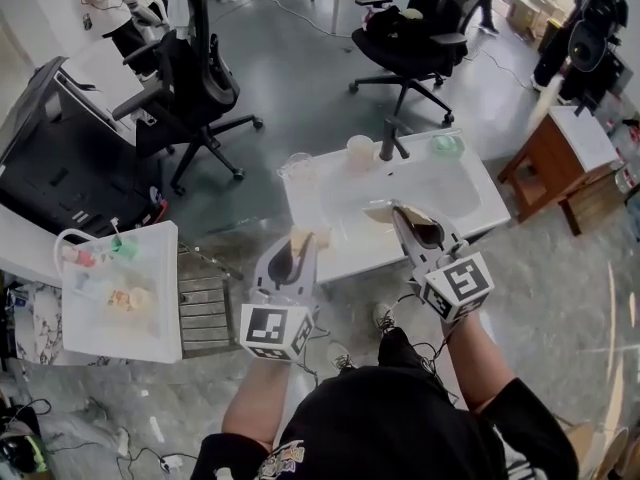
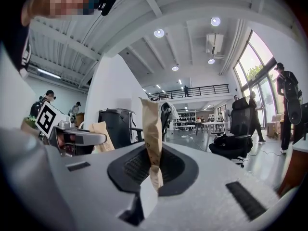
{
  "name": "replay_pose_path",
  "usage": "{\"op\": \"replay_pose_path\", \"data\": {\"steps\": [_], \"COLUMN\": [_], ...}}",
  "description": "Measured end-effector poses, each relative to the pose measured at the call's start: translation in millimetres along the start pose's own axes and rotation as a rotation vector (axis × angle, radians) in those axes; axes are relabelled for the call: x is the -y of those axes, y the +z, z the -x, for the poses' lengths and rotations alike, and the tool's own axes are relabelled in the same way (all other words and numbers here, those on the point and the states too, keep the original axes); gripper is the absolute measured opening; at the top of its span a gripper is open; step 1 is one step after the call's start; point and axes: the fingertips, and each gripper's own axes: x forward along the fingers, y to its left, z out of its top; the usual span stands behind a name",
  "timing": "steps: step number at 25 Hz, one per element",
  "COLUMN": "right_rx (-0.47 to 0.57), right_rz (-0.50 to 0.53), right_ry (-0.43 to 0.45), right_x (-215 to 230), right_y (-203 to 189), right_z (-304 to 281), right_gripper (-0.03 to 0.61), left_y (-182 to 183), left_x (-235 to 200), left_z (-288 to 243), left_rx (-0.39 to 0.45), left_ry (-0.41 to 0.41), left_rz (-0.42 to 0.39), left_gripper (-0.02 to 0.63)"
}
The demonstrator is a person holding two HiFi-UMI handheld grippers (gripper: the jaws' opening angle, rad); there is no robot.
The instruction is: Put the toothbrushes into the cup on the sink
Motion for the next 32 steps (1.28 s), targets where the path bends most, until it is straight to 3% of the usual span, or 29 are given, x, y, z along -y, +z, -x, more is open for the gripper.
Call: {"op": "replay_pose_path", "data": {"steps": [18,32], "right_rx": [0.006,0.006], "right_rz": [0.006,0.047], "right_ry": [0.097,0.136], "right_x": [103,148], "right_y": [-12,-29], "right_z": [-67,-146], "right_gripper": [0.029,0.029], "left_y": [-6,-2], "left_x": [11,10], "left_z": [-76,-102], "left_rx": [-0.02,-0.025], "left_ry": [0.121,0.191], "left_rz": [0.0,-0.016], "left_gripper": [0.064,0.064]}}
